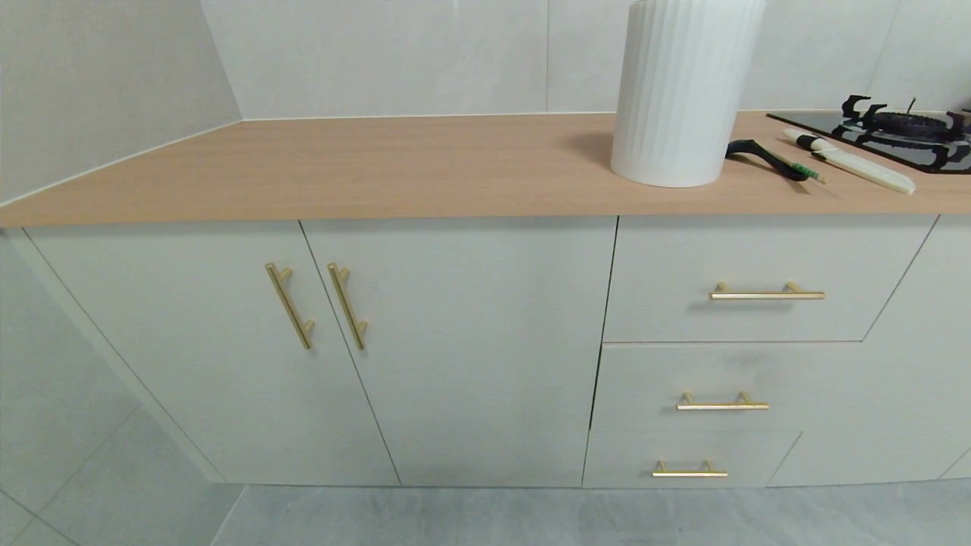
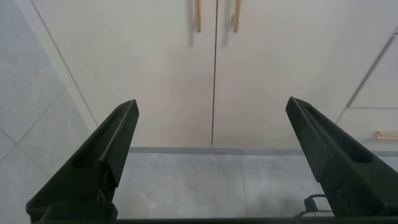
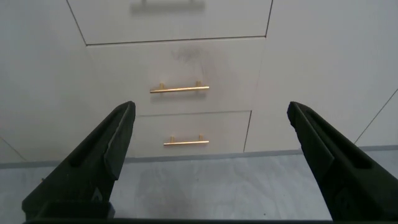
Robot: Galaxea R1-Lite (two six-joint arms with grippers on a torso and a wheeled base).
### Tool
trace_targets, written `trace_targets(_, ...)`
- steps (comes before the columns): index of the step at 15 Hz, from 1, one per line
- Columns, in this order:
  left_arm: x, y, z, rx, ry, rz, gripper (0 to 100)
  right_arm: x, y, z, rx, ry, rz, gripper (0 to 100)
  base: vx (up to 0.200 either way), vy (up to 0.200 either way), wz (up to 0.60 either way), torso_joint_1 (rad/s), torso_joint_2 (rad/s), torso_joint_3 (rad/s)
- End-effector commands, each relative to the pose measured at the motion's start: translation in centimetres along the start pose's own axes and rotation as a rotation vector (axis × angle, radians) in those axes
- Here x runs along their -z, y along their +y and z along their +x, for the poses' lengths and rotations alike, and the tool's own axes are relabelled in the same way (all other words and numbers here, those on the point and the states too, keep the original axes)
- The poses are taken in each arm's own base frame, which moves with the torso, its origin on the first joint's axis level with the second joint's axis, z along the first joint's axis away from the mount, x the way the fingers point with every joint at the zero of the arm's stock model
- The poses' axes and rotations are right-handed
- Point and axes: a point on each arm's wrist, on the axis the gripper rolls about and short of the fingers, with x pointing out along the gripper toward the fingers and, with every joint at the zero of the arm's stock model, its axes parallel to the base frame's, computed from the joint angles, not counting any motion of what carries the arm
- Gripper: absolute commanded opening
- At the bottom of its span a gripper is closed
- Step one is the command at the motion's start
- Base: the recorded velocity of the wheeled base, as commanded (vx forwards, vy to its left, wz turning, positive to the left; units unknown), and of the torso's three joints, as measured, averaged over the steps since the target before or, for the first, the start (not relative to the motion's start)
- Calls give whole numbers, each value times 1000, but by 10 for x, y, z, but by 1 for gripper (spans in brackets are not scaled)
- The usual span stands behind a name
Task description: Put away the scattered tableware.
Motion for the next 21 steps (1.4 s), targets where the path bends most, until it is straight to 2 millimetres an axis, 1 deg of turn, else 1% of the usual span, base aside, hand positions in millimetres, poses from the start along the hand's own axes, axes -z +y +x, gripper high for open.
trace_targets(1, 0, 0, 0, 0, 1, 0, 100, 0, 0, 0, 0, 0, 0, 100, 0, 0, 0, 0, 0, 0)
trace_targets(5, 0, 0, 0, 0, 1, 0, 100, 0, 0, 0, 0, 0, -6, 100, 0, 0, 0, 0, 0, 0)
trace_targets(6, 0, 0, 0, 0, 1, 0, 100, -7, 0, -2, -7, -32, -1, 100, 0, 0, 0, 0, 0, 0)
trace_targets(7, 0, 0, 0, 0, 1, 0, 100, -48, 1, -7, -79, -111, 31, 100, 0, 0, 0, 0, 0, 0)
trace_targets(8, 0, 0, 0, 0, 1, 0, 100, -74, 2, 0, -113, -57, 41, 100, 0, 0, 0, 0, 0, 0)
trace_targets(9, 0, 0, 0, 0, 1, 0, 100, -87, 4, 8, -125, -21, 38, 100, 0, 0, 0, 0, 0, 0)
trace_targets(10, 0, 0, 0, 0, 1, 0, 100, -99, 6, 30, -134, 85, 6, 100, 0, 0, 0, 0, 0, 0)
trace_targets(11, 0, 0, 0, 0, 1, 0, 100, -104, 8, 48, -135, 176, -13, 100, 0, 0, 0, 0, 0, 0)
trace_targets(13, 0, 0, 0, 0, 1, 0, 100, -105, 14, 99, -125, 397, -33, 100, 0, 0, 0, 0, 0, 0)
trace_targets(14, 0, 0, 0, 0, 1, 0, 100, -105, 16, 117, -125, 459, -37, 100, 0, 0, 0, 0, 0, 0)
trace_targets(16, 0, 0, 0, 0, 1, 0, 100, -99, 26, 163, -149, 609, -54, 100, 0, 0, 0, 0, 0, 0)
trace_targets(17, 0, 0, 0, 0, 1, 0, 100, -98, 29, 184, -153, 641, -55, 100, 0, 0, 0, 0, 0, 0)
trace_targets(18, 0, 0, 0, 0, 1, 0, 100, -97, 30, 190, -153, 652, -56, 100, 0, 0, 0, 0, 0, 0)
trace_targets(19, 0, 0, 0, 0, 1, 0, 100, -92, 35, 222, -154, 687, -61, 100, 0, 0, 0, 0, 0, 0)
trace_targets(20, 0, 0, 0, 0, 1, 0, 100, -91, 36, 227, -155, 693, -61, 100, 0, 0, 0, 0, 0, 0)
trace_targets(21, 0, 0, 0, 0, 1, 0, 100, -88, 39, 245, -153, 714, -63, 100, 0, 0, 0, 0, 0, 0)
